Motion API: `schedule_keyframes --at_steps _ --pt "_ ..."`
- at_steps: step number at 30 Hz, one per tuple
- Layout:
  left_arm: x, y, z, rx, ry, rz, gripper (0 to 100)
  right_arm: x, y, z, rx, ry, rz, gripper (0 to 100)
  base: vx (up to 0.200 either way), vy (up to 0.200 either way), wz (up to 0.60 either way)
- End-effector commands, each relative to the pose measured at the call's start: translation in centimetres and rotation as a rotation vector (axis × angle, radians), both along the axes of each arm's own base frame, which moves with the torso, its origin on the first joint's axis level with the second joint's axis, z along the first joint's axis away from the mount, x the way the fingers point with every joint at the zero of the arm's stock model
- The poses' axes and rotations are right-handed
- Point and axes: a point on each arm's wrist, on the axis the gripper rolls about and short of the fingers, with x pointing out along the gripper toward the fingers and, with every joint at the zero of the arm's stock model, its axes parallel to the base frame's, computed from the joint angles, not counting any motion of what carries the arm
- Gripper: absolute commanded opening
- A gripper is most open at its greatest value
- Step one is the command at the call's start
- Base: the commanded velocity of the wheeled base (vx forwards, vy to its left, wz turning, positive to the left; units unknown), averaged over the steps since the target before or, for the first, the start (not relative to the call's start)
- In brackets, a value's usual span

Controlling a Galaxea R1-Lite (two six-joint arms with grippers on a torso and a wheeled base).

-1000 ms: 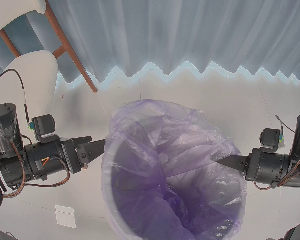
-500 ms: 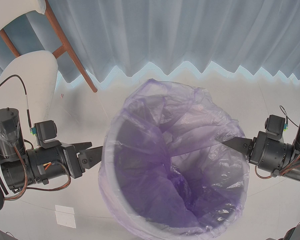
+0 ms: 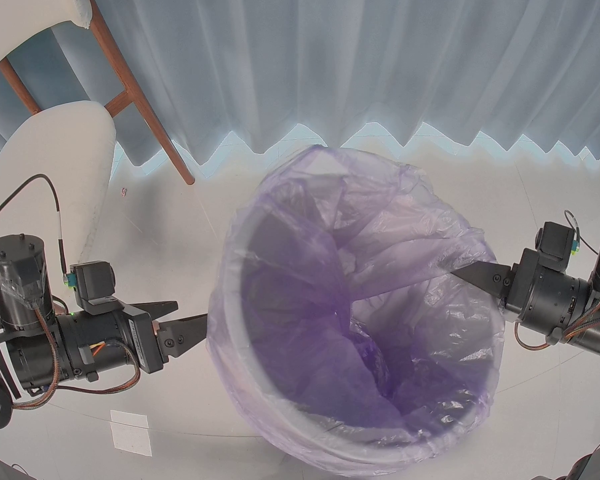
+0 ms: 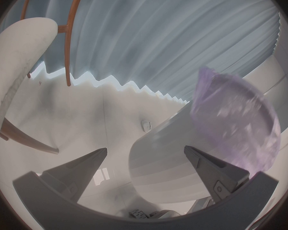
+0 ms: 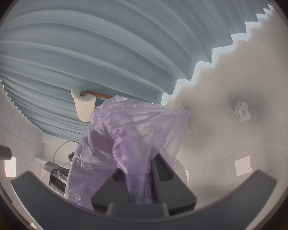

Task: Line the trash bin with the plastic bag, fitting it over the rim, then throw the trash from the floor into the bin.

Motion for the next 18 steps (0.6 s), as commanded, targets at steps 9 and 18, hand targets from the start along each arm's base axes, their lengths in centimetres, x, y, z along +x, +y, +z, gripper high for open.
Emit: schedule_keyframes --at_steps 9,18 --pt "0.0 2.0 1.1 0.027 -0.087 0.09 100 0.1 -0.3 0.3 0.014 0.006 -0.019 0 0.0 0.0 0.0" --pt "-4.2 2.6 1.7 -0.048 -0.083 -0.184 100 2.9 -1.2 0.0 0.006 0.023 -0.122 0 0.0 0.0 0.0"
